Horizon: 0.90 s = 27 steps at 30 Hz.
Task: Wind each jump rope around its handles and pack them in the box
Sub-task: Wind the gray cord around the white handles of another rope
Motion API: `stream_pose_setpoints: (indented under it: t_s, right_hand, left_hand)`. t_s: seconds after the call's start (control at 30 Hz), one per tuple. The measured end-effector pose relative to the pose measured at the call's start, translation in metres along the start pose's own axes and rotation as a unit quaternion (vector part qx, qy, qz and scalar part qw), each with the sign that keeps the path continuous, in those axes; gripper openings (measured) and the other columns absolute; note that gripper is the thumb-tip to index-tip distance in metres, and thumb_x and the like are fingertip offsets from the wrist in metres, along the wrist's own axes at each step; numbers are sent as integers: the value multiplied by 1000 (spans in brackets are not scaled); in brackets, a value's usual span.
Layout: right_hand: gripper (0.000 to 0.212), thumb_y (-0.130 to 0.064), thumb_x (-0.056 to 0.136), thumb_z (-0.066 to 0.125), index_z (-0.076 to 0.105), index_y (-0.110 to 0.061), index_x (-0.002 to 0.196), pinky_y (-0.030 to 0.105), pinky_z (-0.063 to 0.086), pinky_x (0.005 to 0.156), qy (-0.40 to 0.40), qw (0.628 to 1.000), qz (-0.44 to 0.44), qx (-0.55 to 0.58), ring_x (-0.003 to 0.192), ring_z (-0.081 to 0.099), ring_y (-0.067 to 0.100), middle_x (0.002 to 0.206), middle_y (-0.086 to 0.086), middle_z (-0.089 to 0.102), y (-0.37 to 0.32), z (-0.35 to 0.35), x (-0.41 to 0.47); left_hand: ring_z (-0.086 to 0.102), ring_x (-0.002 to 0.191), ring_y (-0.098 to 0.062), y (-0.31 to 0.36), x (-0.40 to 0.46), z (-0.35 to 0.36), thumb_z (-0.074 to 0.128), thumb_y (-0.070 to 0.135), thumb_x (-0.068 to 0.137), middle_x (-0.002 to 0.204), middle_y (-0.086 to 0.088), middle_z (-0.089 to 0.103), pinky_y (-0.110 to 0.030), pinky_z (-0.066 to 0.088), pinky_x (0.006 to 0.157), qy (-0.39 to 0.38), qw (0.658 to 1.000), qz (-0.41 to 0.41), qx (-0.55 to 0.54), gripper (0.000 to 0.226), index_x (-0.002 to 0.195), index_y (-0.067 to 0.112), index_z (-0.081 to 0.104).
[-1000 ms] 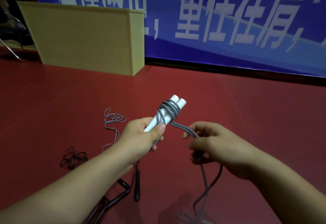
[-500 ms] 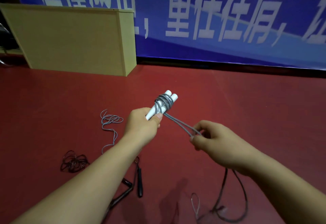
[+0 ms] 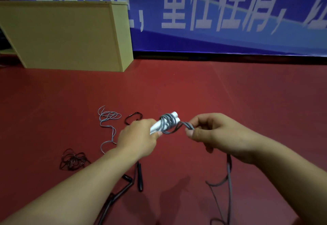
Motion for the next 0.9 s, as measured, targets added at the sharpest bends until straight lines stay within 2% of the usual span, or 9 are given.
stream_pose_setpoints:
  t_s: [0.07, 0.17, 0.37, 0.47, 0.57, 0.67, 0.8, 0.83, 0.9]
  right_hand:
    - [9, -15, 88, 70, 67, -7, 89, 27, 39, 52, -4, 1000, -5, -2, 60, 46, 13, 66, 1, 53, 4, -2, 2]
    - [12, -14, 88, 70, 66, -3, 91, 26, 38, 53, 13, 1000, -1, 2, 60, 47, 13, 65, 0, 57, 13, -10, 5]
    - [20, -31, 91, 66, 71, -13, 82, 28, 41, 55, 124, 989, -23, -75, 56, 44, 11, 62, -2, 51, 32, -30, 15]
    - [20, -35, 91, 65, 71, -20, 80, 16, 38, 54, 140, 964, -59, -217, 52, 44, 2, 61, -9, 56, 37, -36, 16]
    - [18, -39, 89, 67, 69, -26, 77, 16, 38, 57, 140, 942, -78, -294, 58, 51, 0, 67, -6, 64, 44, -38, 21]
    - [29, -47, 84, 69, 68, -20, 73, 16, 36, 52, 152, 947, -70, -273, 51, 46, 1, 61, -5, 61, 50, -40, 25]
    - [43, -57, 81, 66, 68, -15, 70, 20, 38, 51, 148, 956, -21, -253, 49, 45, 1, 55, -5, 58, 58, -40, 32]
    - [39, -52, 82, 69, 69, -15, 71, 23, 43, 55, 132, 961, -5, -245, 52, 48, 0, 57, -4, 62, 60, -38, 34]
    - [20, -18, 84, 74, 66, -14, 66, 26, 51, 59, 90, 972, -29, -215, 55, 52, -1, 60, -3, 65, 58, -31, 35]
  left_hand:
    - [62, 91, -27, 8, -5, 8, 60, 45, 89, 89, 5, 66, -34, 45, 70, -74, 996, 54, 10, 18, 97, 29, 58]
    - [60, 85, -28, 23, -13, 16, 62, 47, 87, 74, 5, 56, -35, 46, 68, -155, 976, 149, 21, 23, 86, 28, 50]
    - [54, 74, -17, 43, -25, 11, 64, 45, 88, 68, 11, 54, -33, 46, 68, -186, 953, 239, -6, 17, 93, 31, 55]
    - [52, 70, -8, 50, -31, 5, 63, 44, 88, 69, 13, 56, -31, 44, 67, -198, 940, 276, -12, 15, 98, 34, 57]
    - [52, 67, -5, 55, -39, 4, 65, 37, 89, 70, 13, 58, -28, 41, 64, -228, 928, 285, -80, 7, 91, 36, 58]
    - [49, 60, -1, 55, -41, 2, 67, 25, 90, 67, 15, 58, -20, 38, 59, -255, 912, 261, -186, 3, 92, 26, 65]
    - [56, 67, -6, 52, -43, -6, 64, 14, 94, 73, 7, 63, -19, 45, 65, -298, 867, 224, -331, 8, 101, 16, 68]
    - [58, 67, -8, 51, -43, -8, 63, 12, 95, 73, 5, 64, -20, 46, 66, -296, 856, 215, -364, 7, 99, 14, 67]
    - [58, 65, -12, 48, -41, -14, 60, 13, 96, 71, 1, 65, -21, 48, 65, -274, 843, 191, -422, 6, 94, 13, 65]
Point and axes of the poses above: each hand's wrist, its own x-axis towards the middle knuckle, its own z-axis out of the palm, y = z × x, the point moved 2 cm from there along x, towards the middle knuckle
